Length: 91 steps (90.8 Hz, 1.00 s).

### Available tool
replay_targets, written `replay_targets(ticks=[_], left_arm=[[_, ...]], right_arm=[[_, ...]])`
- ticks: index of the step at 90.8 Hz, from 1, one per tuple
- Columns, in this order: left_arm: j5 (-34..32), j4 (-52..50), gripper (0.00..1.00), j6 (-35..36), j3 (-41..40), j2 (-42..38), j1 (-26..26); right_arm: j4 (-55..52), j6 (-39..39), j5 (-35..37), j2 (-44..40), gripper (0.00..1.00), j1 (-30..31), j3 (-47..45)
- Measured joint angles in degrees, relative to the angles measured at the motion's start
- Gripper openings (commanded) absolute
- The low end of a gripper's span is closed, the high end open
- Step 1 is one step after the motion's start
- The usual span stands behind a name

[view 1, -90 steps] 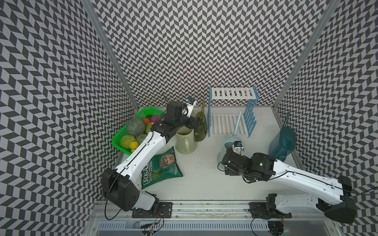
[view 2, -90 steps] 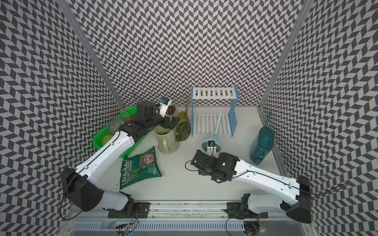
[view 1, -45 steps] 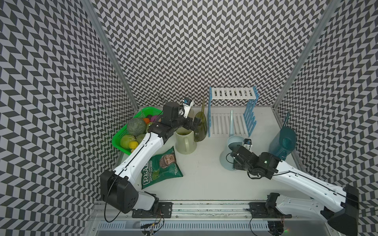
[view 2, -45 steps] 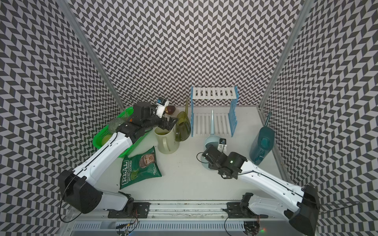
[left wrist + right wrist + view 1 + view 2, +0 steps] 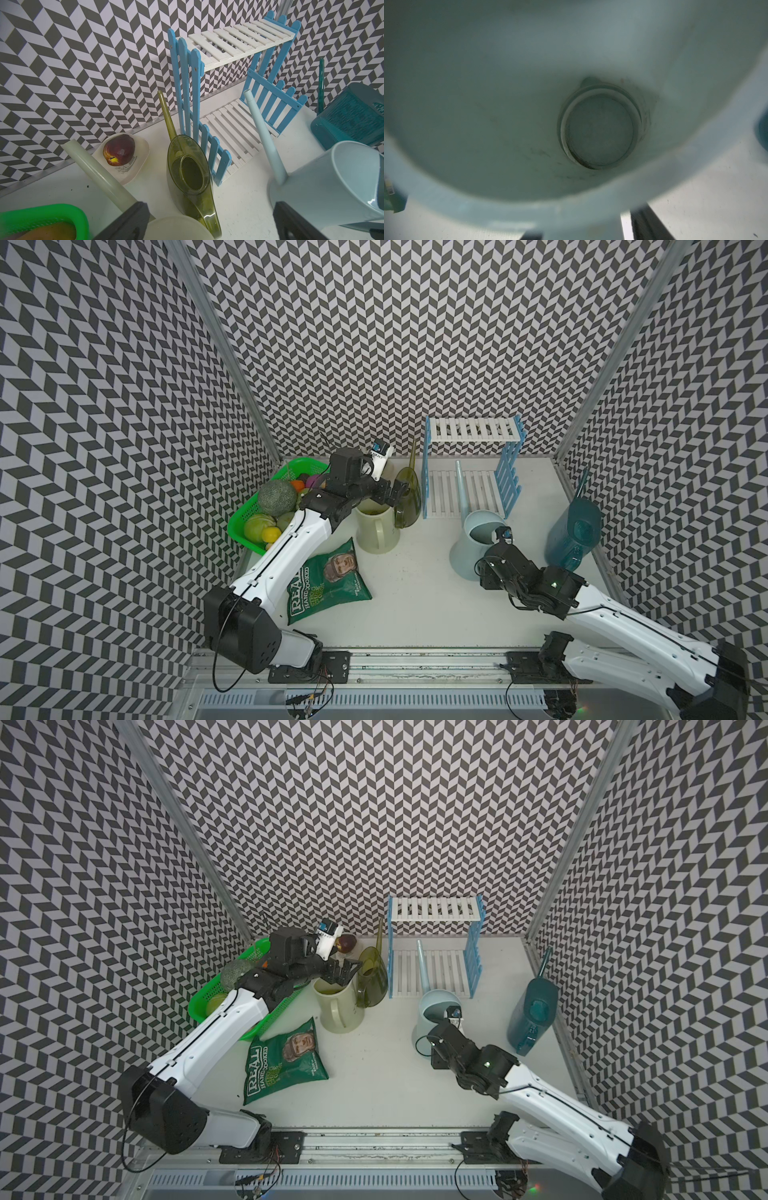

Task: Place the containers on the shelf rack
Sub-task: 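Pick up a container from the center of the board.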

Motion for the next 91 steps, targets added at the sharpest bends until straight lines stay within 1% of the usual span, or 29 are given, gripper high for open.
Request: replay_targets(ticks=[6,18,35,46,57,77,91], left_arm=[[0.6,0.0,1.00,0.0,0.0,0.0,0.0],[1.3,0.0,1.00,0.0,0.0,0.3,0.0],[2.4,-0.1,1.00,0.0,0.0,1.6,0.0],[2.6,-0.3,1.00,0.0,0.0,1.8,0.0],[2.8,-0.3,1.00,0.0,0.0,1.8,0.0],[3.4,-0.3,1.00,0.0,0.0,1.8,0.0],[3.7,-0.3,1.00,0.0,0.0,1.8,0.0]], right_arm=[[2.3,-0.7,0.0,-2.7,0.44,0.0,-1.5],[5.6,-1.4,0.2,-5.7,0.37,0.0,-3.8],[8.4,-2.4,0.5,-5.9,0.28,0.0,-5.2],[9.8,-2.7,1.5,-5.7,0.17,0.0,-5.3],[9.7,-3.1,2.5,-5.2,0.09,0.0,-5.3],[7.1,-3.4,2.4,-3.6,0.04,0.0,-2.8],[4.5,-4.4,2.4,-2.1,0.04,0.0,0.1]])
